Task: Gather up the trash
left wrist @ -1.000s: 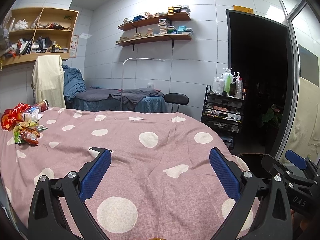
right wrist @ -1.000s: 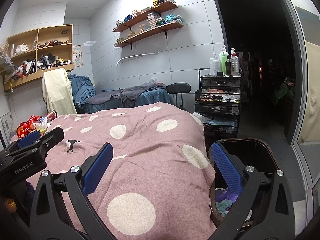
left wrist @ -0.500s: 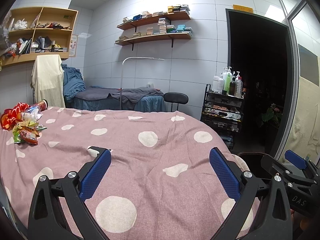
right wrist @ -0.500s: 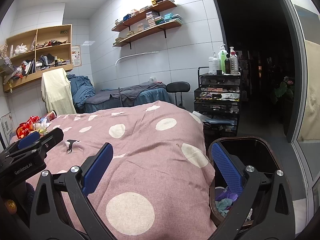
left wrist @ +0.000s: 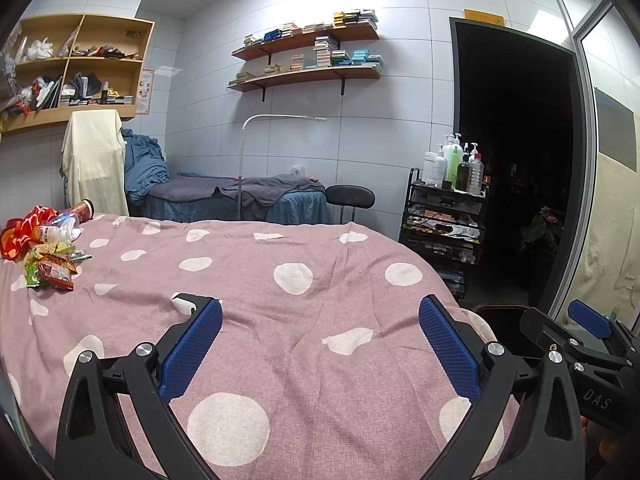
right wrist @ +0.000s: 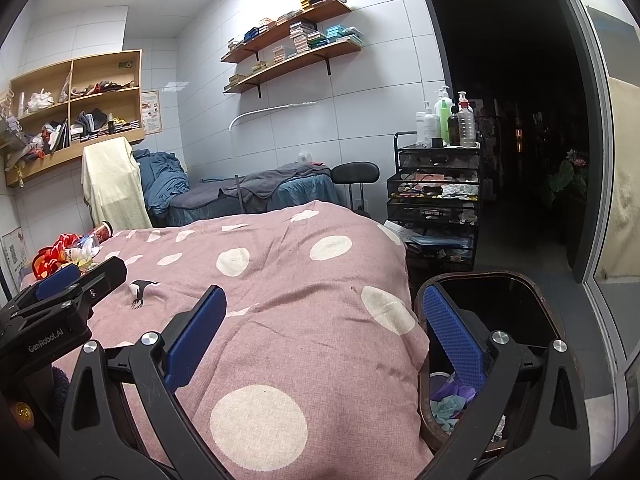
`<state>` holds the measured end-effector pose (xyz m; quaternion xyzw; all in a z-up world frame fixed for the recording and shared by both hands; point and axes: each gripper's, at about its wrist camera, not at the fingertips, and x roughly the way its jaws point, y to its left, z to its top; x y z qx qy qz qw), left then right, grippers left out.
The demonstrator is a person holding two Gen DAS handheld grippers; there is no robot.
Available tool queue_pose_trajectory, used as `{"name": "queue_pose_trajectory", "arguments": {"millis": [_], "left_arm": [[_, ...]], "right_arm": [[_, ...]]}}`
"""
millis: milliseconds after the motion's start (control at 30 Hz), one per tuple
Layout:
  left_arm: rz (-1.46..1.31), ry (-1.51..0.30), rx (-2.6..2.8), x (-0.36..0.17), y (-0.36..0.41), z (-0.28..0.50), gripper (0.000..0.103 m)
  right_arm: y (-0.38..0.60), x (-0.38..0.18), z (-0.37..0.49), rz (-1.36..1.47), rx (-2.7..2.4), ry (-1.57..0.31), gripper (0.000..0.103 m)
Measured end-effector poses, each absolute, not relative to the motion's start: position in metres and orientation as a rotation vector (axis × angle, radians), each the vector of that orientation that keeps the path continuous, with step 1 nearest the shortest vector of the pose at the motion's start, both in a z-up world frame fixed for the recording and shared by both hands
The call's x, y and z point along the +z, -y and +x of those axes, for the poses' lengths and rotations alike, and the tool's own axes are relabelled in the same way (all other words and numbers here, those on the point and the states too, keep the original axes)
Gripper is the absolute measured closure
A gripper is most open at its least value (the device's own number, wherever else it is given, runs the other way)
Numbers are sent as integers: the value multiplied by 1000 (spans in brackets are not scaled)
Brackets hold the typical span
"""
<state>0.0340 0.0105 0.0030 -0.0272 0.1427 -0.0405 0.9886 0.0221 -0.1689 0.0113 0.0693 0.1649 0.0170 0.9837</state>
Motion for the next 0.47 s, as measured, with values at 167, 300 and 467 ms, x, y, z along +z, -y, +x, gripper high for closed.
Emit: {"name": "queue_pose_trajectory", "arguments": {"millis": [167, 300, 467], "left_arm": [[-54, -290, -85, 2, -9, 36, 5], [-54, -292, -87, 2, -8, 36, 5], [-51, -294, -93, -1, -6, 40, 5]], "right_arm": [[169, 11, 23, 142, 33, -333, 5], [169, 11, 23, 143, 31, -333, 5], [169, 9, 24, 146, 29, -335, 5]]}}
